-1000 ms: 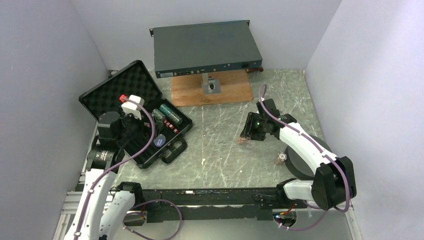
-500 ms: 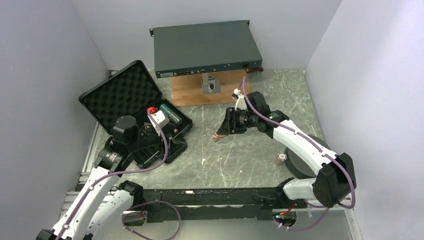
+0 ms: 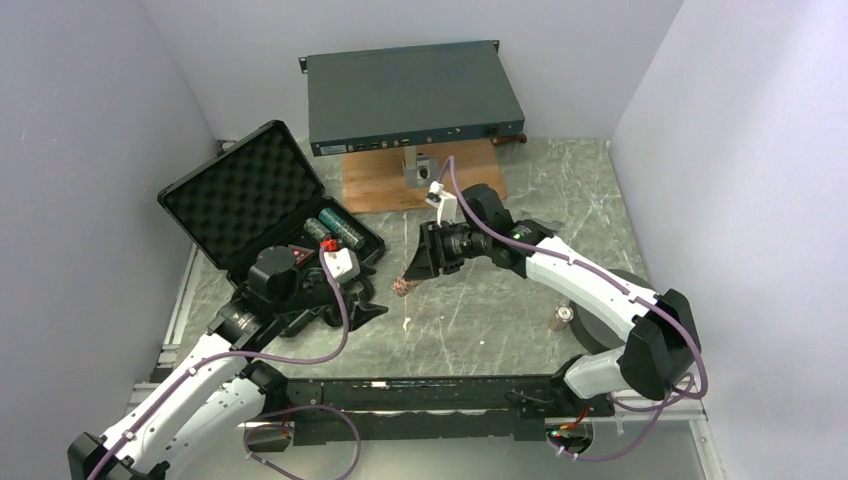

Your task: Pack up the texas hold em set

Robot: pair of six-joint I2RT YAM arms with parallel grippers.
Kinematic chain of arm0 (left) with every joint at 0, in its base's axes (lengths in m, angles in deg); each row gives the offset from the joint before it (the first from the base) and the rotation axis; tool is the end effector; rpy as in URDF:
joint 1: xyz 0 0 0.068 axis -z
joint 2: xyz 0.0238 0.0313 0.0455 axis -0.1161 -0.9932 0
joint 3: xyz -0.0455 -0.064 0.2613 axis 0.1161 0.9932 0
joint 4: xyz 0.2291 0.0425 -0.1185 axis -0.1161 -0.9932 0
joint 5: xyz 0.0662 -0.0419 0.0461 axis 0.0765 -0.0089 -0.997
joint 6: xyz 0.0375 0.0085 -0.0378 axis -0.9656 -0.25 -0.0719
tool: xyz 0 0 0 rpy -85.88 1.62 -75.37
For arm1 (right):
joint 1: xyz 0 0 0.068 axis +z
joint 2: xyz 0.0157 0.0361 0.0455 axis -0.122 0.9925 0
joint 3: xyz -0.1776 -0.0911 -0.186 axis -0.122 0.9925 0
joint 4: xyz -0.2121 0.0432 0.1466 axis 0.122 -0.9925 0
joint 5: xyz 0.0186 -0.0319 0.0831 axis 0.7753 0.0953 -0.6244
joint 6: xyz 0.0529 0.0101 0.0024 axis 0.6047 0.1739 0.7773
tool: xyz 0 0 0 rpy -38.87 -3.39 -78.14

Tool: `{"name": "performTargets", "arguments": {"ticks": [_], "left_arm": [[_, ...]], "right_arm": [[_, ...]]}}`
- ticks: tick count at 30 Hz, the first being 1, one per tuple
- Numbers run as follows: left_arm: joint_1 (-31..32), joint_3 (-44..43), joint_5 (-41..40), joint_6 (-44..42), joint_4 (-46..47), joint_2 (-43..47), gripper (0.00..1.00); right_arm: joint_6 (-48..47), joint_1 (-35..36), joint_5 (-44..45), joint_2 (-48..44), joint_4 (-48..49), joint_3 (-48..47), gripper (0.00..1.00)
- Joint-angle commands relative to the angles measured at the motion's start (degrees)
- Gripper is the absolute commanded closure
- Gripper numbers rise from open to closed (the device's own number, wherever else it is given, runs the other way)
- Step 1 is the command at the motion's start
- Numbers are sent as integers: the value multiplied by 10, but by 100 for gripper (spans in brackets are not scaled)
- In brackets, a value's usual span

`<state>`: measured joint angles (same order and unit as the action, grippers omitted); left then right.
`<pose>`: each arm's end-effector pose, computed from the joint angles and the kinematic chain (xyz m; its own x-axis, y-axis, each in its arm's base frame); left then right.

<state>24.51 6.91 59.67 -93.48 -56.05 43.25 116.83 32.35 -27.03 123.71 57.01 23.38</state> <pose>0.1263 -0.1026 0.2876 -0.1169 0.1774 -0.9772 0.9392 0.3397 -0.0507 0.2215 0.2066 0.2961 -0.8351 -0.1657 -0.5246 -0.5247 0.5261 0.6692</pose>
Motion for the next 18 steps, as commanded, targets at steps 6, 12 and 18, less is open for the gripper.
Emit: {"name": "performTargets", "arguments": {"ticks": [6,12,18], "left_arm": [[25,5,-30,-31,41,-7,15],[29,2,-49,-33,37,-17,21],[40,-3,-90,-40,26,-24,30]], "right_arm": [[29,44,-39,17,79,-59,100],[27,65,-36,33,74,-83,100],[32,82,-33,37,78,-89,100]]}}
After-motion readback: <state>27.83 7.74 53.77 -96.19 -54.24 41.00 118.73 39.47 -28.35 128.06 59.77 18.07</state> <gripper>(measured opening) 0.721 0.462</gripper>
